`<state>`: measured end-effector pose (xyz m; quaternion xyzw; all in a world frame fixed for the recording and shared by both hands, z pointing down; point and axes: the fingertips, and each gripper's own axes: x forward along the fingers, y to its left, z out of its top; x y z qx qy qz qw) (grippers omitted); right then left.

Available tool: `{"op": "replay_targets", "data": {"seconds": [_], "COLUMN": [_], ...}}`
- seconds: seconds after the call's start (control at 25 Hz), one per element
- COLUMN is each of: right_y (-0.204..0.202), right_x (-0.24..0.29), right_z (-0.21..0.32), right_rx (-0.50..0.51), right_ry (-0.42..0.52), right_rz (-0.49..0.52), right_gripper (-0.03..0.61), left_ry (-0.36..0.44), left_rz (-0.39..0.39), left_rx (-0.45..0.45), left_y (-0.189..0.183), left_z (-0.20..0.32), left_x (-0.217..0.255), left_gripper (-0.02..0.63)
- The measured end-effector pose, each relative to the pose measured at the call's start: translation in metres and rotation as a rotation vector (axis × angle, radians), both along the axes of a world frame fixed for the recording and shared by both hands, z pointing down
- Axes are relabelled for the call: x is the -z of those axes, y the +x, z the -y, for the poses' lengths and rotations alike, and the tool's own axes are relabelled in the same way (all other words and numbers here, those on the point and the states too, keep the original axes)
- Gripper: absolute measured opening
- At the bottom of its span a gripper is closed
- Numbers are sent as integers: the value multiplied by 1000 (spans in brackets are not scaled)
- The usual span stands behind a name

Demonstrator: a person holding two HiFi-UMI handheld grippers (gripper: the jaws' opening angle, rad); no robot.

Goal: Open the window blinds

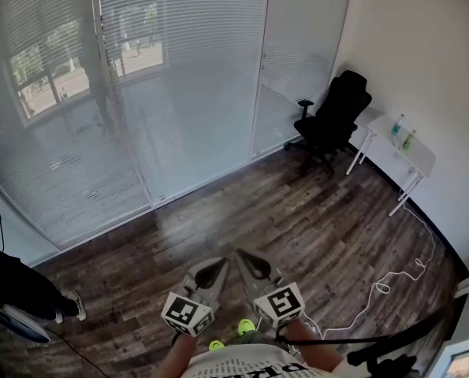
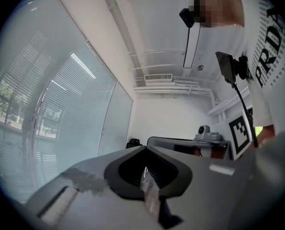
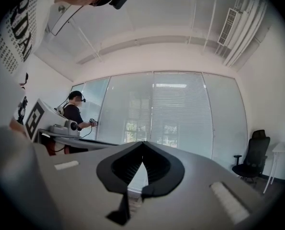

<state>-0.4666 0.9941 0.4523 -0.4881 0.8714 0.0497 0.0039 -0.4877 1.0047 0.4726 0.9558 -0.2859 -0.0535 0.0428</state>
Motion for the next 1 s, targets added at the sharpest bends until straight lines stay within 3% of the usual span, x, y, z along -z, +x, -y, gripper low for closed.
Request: {"op": "replay_targets", "data": {"seconds": [0.36, 0.76, 1.0], "right_y": [82, 139, 150], "right_x": [4, 15, 14], "right_z": [59, 103, 123], "right_rx": [7, 38, 38], "right_ry": [-2, 21, 12], "right_rz": [-2, 8, 19], "right_gripper": [8, 8, 8], "left_ry": [-8, 34, 31], "left_rz": [17, 13, 26], "left_rx": [44, 43, 39], "left_y": [70, 144, 154], "left_z": [63, 107, 128], "left_x": [4, 16, 20], "left_gripper": [-8, -8, -8]}}
